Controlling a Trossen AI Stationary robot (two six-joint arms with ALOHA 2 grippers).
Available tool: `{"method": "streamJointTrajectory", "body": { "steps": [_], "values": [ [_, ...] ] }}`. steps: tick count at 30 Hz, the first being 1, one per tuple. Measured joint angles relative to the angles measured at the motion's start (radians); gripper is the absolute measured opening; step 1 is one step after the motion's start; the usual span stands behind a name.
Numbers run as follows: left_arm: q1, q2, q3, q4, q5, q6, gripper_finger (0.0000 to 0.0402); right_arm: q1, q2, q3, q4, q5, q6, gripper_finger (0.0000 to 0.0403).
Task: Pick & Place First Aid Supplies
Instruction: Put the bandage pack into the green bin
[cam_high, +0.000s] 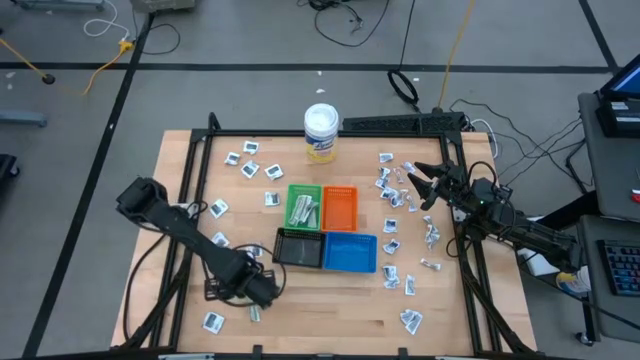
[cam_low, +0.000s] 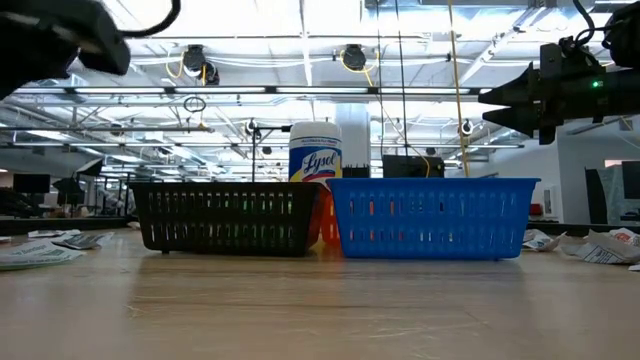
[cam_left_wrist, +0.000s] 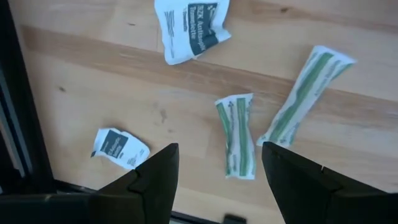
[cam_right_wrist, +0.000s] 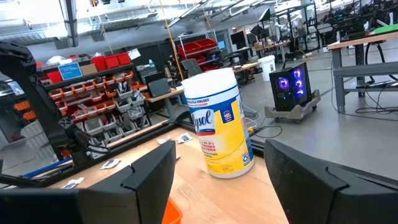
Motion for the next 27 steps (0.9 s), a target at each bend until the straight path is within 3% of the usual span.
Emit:
{"method": "streamJointTrajectory", "body": {
  "steps": [24, 27],
  "values": [
    [-0.02, 0.205, 0.002, 0.075, -0.009, 0.053, 0.0236, 0.0, 0.0, 0.0, 0.0, 0.0, 0.0, 0.0242],
    [-0.02, 0.208, 0.003, 0.101, -0.015, 0.073, 0.0221, 0.0, 0.0, 0.0, 0.0, 0.0, 0.0, 0.0242]
  ]
}}
